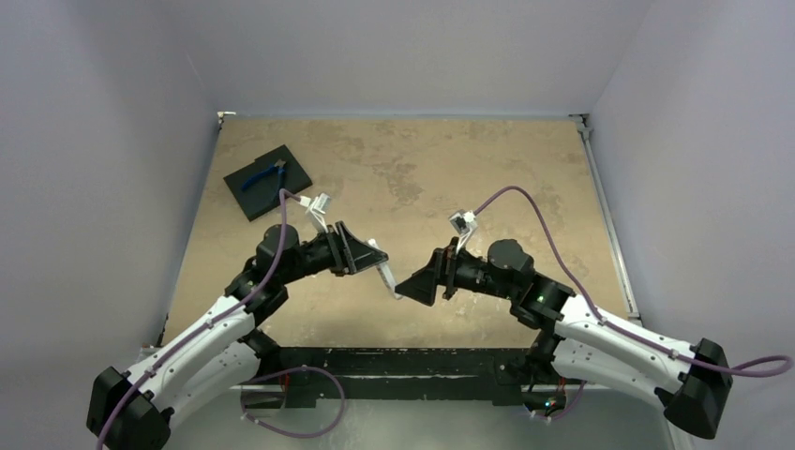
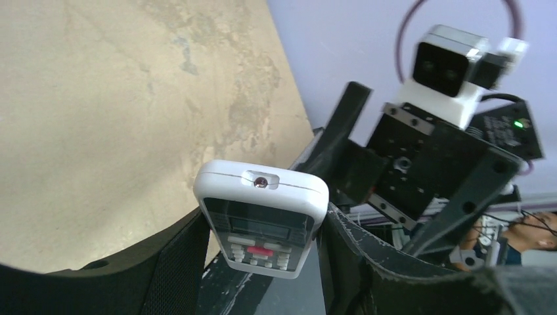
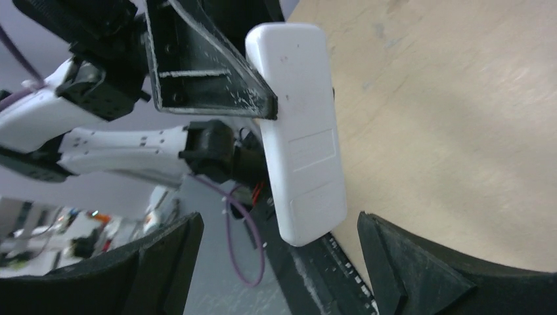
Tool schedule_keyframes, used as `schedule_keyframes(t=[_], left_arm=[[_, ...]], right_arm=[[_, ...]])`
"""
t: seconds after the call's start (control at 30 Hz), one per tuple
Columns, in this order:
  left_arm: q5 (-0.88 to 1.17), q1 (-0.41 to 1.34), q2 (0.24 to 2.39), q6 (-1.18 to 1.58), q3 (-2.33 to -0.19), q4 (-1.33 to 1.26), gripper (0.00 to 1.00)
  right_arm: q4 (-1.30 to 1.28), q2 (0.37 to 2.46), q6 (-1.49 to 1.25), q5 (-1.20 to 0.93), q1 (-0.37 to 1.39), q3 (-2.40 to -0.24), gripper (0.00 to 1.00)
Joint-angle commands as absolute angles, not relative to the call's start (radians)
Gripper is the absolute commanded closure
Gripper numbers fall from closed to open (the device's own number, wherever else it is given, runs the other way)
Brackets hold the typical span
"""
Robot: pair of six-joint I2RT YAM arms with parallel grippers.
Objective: Load the batteries into the remote control
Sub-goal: Turn over the remote control at the center of the board.
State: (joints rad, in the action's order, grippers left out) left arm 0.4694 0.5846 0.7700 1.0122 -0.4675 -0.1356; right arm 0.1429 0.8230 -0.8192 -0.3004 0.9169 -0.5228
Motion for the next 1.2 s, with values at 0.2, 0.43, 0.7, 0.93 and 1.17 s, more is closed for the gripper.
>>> schedule_keyframes(t=[0.2, 0.43, 0.7, 0.93, 1.17], left_arm=[[0.169, 0.656, 0.958, 0.836, -0.647, 0.151, 1.00], [-0.040, 0.781, 1.169, 0.831, -0.728, 0.219, 1.00], [-0.150, 0.846, 1.364, 0.866, -0.841, 0.292, 1.00], [-0.190, 0.866, 1.506, 0.893, -0.923, 0.337, 1.00], [-0.194, 0.868, 1.599, 0.908, -0.958, 0.340, 0.84]], right_arm=[[-0.269, 0.743, -0.601, 0.023, 0.913, -0.691, 0.01], [-0.406, 0.724, -0.566, 0.156, 0.913, -0.735, 0.01], [-0.441, 0.695, -0.561, 0.204, 0.913, -0.726, 0.01], [-0.470, 0.714, -0.554, 0.230, 0.913, -0.739, 0.01], [-0.457, 0.727, -0.563, 0.213, 0.913, -0.729, 0.01]])
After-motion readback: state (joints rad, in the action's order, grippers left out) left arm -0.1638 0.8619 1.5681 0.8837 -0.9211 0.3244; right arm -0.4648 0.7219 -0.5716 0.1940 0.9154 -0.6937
